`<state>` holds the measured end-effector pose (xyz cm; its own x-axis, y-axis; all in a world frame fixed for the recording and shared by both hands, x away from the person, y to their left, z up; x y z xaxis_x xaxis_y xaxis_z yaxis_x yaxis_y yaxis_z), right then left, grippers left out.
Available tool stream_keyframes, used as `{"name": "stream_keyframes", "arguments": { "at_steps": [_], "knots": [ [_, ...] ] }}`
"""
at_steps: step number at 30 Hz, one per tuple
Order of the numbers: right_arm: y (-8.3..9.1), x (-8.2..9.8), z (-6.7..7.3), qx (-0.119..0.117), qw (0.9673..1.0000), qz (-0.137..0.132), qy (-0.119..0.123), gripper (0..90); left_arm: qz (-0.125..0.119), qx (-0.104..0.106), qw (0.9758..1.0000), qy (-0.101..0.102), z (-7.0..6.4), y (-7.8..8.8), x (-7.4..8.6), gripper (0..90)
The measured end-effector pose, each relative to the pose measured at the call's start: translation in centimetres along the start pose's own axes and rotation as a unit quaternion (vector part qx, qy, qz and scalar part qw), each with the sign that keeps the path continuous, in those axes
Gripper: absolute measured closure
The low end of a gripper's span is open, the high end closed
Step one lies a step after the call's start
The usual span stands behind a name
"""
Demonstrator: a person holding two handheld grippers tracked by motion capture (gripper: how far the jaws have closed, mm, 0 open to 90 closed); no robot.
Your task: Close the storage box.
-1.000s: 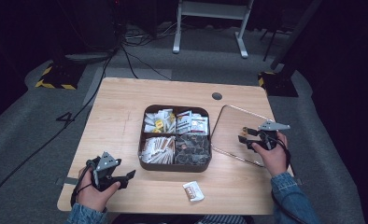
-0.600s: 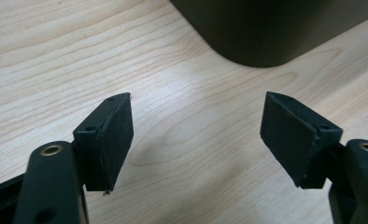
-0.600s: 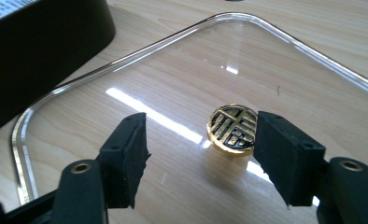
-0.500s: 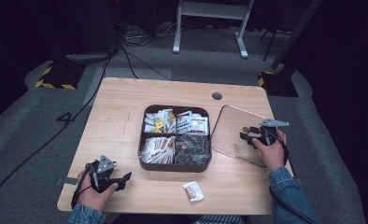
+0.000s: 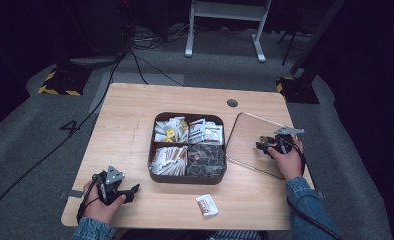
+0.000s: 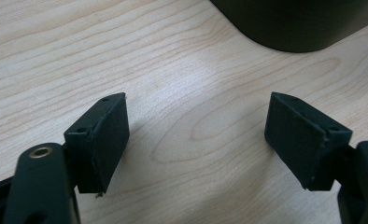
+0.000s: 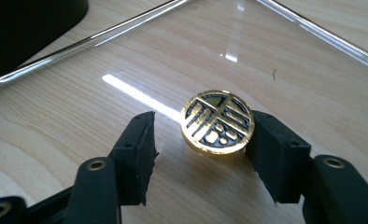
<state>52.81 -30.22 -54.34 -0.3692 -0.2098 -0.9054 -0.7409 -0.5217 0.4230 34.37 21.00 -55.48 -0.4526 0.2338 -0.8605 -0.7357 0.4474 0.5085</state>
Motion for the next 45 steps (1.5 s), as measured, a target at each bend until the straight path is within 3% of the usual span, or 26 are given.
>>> {"name": "stream_keyframes", "arguments": {
  "at_steps": [6, 11, 17, 22, 29, 45],
  "knots": [
    [-0.1, 0.0, -0.5, 0.006, 0.9998, -0.007, 0.018, 57.9, 0.001, 0.003, 1.0000, 0.000, 0.0, -0.1, 0.0, 21.2],
    [0.1, 0.0, -0.2, 0.016, 0.9990, -0.006, 0.041, 58.6, 0.001, 0.003, 1.0000, 0.000, 0.0, -0.1, 0.0, 20.9],
    [0.6, -0.3, -0.2, 0.016, 0.9994, -0.012, 0.030, 58.7, 0.001, 0.004, 1.0000, 0.000, 0.0, -0.1, 0.0, 20.8],
    [1.8, -0.9, -0.3, -0.001, 0.9996, -0.028, -0.002, 58.7, 0.001, 0.003, 1.0000, 0.000, 0.0, -0.1, 0.0, 20.8],
    [3.4, -1.5, -0.4, -0.005, 0.9995, -0.030, 0.000, 58.7, 0.002, 0.006, 1.0000, -0.001, 0.1, -0.2, -0.1, 20.4],
    [6.1, -4.3, 1.4, -0.033, 0.9981, -0.052, 0.004, 58.7, 0.001, 0.006, 1.0000, -0.004, 0.1, -0.4, -0.2, 19.5]
  ]
}}
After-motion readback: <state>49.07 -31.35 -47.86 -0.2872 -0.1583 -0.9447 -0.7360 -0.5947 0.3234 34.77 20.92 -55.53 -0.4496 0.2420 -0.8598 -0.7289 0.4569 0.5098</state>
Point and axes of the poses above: each handheld gripper's, and its own axes: y roughly backward along the jaws, x roughly out of its underside, z roughly to its left, the point moved 7 cm from there along -y, roughly forward along the jaws, and after that the axes turned 15 degrees about -z, right-handed, at the moved point
